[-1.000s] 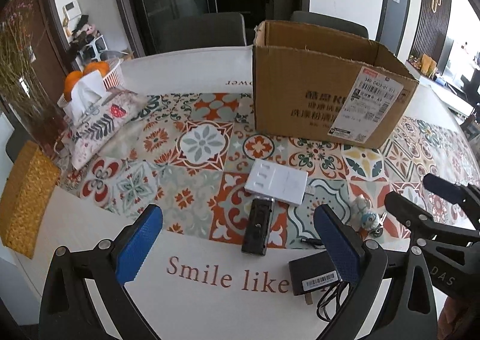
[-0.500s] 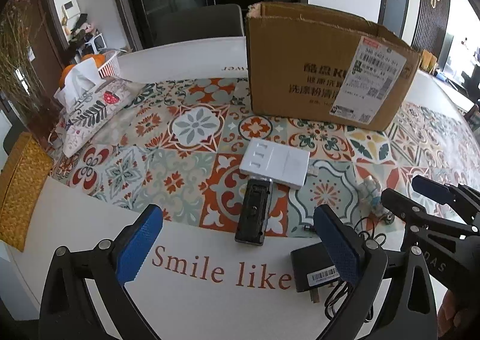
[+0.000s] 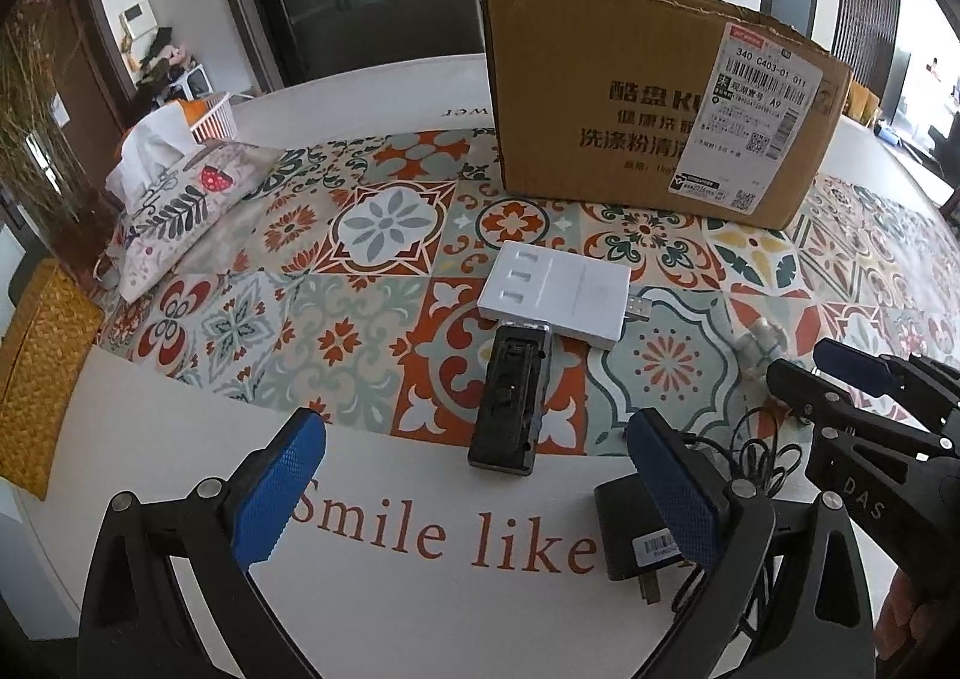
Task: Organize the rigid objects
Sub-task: 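Grasp the black device with the left gripper while the right gripper grasps the white figurine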
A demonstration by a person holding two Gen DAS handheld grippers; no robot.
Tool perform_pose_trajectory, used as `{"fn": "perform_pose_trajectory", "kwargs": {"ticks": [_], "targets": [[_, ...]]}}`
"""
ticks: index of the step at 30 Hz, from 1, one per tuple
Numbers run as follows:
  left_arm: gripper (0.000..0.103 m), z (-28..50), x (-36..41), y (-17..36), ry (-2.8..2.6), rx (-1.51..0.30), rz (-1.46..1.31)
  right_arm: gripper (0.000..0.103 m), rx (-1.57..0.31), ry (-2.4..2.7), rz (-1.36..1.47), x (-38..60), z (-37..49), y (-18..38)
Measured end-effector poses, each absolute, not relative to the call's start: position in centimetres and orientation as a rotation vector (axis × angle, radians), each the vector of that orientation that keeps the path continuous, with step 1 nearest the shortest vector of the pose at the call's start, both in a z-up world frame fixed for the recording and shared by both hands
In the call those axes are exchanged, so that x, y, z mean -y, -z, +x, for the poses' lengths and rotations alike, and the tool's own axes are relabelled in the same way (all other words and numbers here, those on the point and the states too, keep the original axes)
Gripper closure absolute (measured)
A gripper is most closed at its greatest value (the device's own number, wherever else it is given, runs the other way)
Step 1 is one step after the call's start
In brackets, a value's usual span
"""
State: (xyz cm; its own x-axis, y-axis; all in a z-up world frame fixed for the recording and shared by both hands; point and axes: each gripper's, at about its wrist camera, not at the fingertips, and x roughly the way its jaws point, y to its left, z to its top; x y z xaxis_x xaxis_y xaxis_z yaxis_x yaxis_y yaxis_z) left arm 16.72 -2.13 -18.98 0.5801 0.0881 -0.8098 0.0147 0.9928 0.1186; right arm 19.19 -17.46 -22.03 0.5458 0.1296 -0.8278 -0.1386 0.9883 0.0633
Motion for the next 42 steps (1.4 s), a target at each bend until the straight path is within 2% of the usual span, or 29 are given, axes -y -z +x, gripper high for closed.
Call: {"fn": "perform_pose_trajectory", "kwargs": {"ticks": [7,20,25,36,42], "targets": [[0.000,16.7,2.2,19.8,-0.039,-0.954,0.142,0.073,-0.987,-0.156,-0.048,17.1,19.2,23.4],[0.002,17.1,2.1,20.4,-0.010,-0.948,0.134,0.074,-0.969,-0.126,-0.052,17.3,18.7,23.1],[0.011,17.6,2.0,20.8,0.006,-0.960,0.113,0.074,-0.942,-0.118,-0.074,17.0,18.3,21.9],[0.050,19.2,2.3,22.9,0.058,-1.005,0.096,0.074,-0.950,-0.117,-0.080,16.5,18.6,22.3],[0.062,19.5,2.3,23.2,0.080,-1.013,0.068,0.074,-0.952,-0.113,-0.081,16.4,18.6,22.4]]}}
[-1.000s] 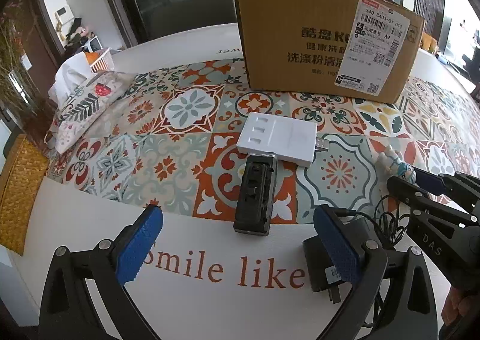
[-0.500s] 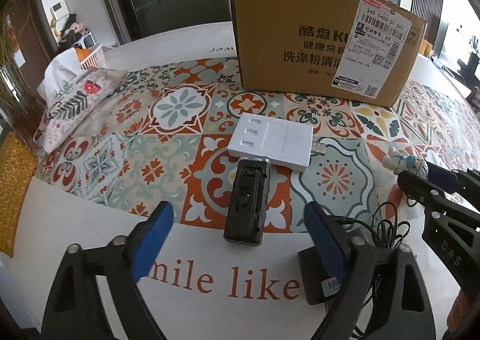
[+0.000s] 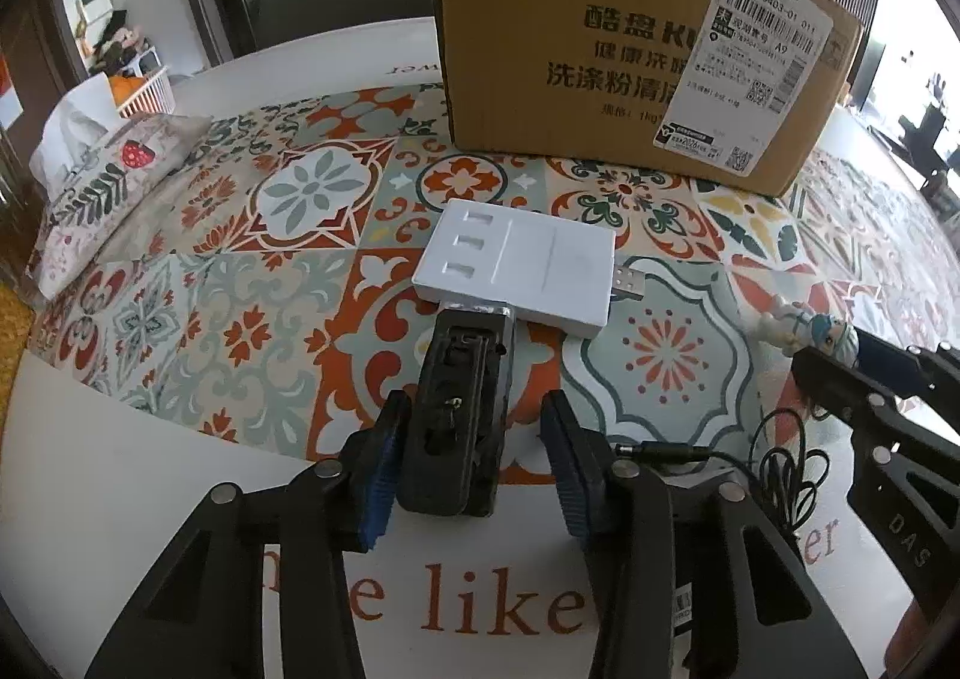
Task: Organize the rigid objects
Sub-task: 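Grasp the black device with the left gripper while the right gripper grasps the white figurine, then carry the black device and white figurine over the box with both tools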
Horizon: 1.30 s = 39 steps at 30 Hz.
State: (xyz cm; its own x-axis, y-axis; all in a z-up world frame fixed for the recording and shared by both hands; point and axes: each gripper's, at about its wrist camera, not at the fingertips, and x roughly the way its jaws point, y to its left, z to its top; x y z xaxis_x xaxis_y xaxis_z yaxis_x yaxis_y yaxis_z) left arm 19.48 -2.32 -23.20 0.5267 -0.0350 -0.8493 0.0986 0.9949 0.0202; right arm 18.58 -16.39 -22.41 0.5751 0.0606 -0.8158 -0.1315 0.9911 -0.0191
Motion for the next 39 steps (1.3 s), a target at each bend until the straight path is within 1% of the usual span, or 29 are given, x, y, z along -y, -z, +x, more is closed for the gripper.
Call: {"fn": "perform_pose_trajectory", "kwargs": {"ticks": [1,2,3,9,20,30,39], "targets": [[0.065,19.5,2.3,23.2,0.082,-1.011,0.065,0.074,-0.951,-0.114,-0.080,16.3,18.6,22.4],[0.071,19.5,2.3,23.2,0.082,-1.008,0.062,0.074,-0.950,-0.113,-0.081,16.2,18.6,22.4],[0.074,19.5,2.2,23.2,0.083,-1.006,0.061,0.074,-0.949,-0.112,-0.082,16.2,18.5,22.3],[0.074,19.3,2.2,22.7,0.098,-0.998,0.073,0.074,-0.934,-0.111,-0.094,15.9,18.3,21.6],[0.074,18.0,1.8,19.3,0.112,-0.930,0.071,0.074,-0.881,-0.105,-0.090,15.8,17.3,19.0],[0.074,17.7,1.8,16.1,0.158,-0.900,0.039,0.074,-0.819,-0.090,-0.085,15.9,16.5,15.8],[0.074,17.7,1.9,12.3,0.181,-0.826,0.045,0.074,-0.767,-0.074,-0.068,16.1,16.5,12.5]]}}
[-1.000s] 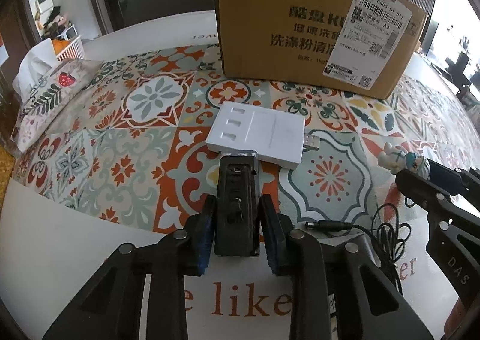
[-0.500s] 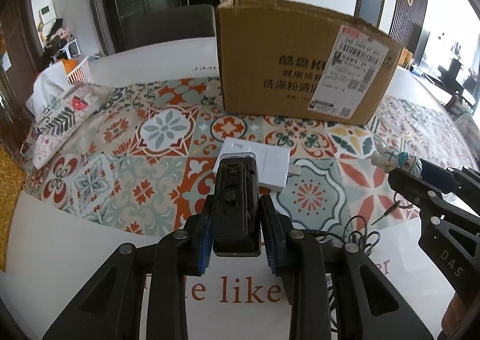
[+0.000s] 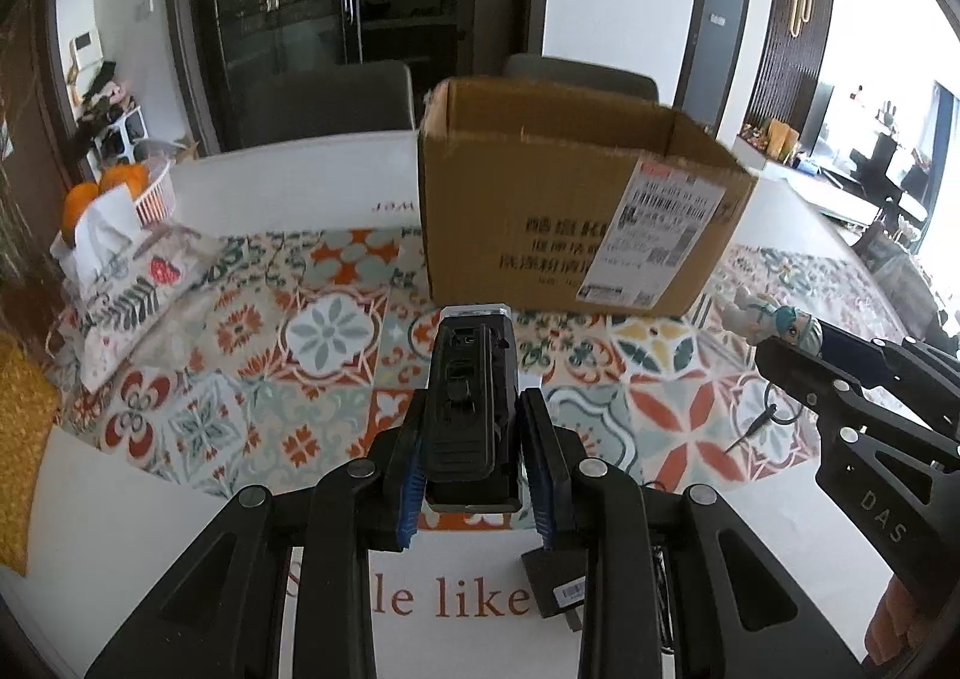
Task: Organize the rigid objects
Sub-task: 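Carry the black device and white figurine over the box with both tools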
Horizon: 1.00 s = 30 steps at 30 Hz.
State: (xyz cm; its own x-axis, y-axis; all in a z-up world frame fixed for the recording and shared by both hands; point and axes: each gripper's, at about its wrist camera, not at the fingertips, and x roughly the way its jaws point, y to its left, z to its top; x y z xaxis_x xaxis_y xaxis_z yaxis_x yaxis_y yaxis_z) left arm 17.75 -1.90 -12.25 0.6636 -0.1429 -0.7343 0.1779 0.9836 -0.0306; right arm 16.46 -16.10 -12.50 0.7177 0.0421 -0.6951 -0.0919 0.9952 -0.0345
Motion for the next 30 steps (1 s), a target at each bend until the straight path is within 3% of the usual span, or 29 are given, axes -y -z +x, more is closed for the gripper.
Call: {"fn": "perform_pose_trajectory", "kwargs": {"ticks": [30], "targets": [[0.074,23.5,3.0,2.7,0.254,-0.668,0.035,0.074,-0.607,-0.081,-0.024,17.2,21.4,3.4]]}}
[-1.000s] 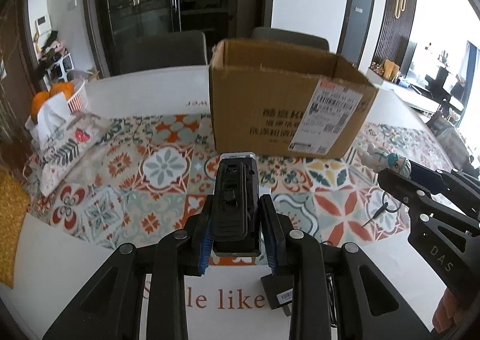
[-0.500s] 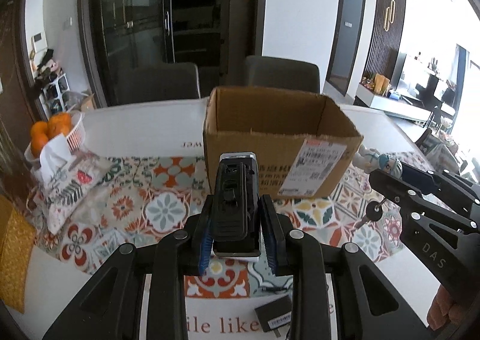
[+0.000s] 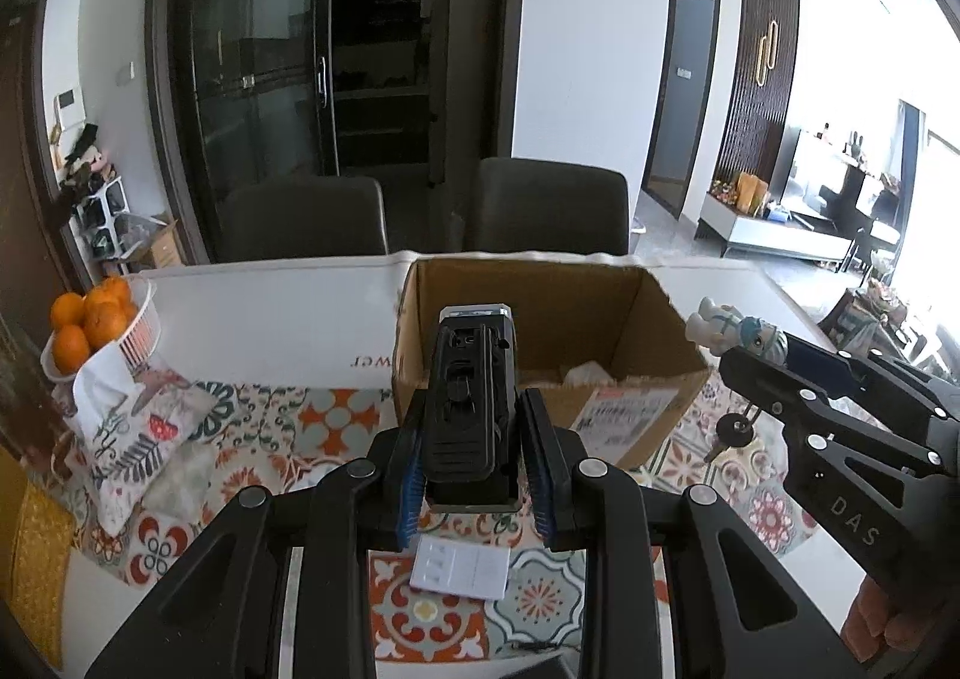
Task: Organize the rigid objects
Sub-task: 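Carry the black device and white figurine over the box with both tools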
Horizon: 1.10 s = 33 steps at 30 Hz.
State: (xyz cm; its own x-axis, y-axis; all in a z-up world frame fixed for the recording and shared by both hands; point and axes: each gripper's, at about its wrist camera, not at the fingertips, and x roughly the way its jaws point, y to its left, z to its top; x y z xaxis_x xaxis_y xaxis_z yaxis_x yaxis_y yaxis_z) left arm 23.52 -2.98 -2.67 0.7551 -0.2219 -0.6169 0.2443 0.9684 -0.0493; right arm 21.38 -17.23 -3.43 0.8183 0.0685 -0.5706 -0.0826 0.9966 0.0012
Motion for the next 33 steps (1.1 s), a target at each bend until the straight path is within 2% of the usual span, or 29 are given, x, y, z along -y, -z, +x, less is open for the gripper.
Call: {"fn": "perform_pose_trajectory", "kwargs": {"ticks": [21,33], "targets": [[0.074,31.3,4.3,0.4,0.270,-0.680,0.046,0.074,-0.649,-0.148,0.013,18.3,29.3,1.7],[0.074,36.2,7.2,3.3,0.274,-0.799,0.148,0.074,-0.860,-0.180,0.089,20.2,35.1,5.3]]}}
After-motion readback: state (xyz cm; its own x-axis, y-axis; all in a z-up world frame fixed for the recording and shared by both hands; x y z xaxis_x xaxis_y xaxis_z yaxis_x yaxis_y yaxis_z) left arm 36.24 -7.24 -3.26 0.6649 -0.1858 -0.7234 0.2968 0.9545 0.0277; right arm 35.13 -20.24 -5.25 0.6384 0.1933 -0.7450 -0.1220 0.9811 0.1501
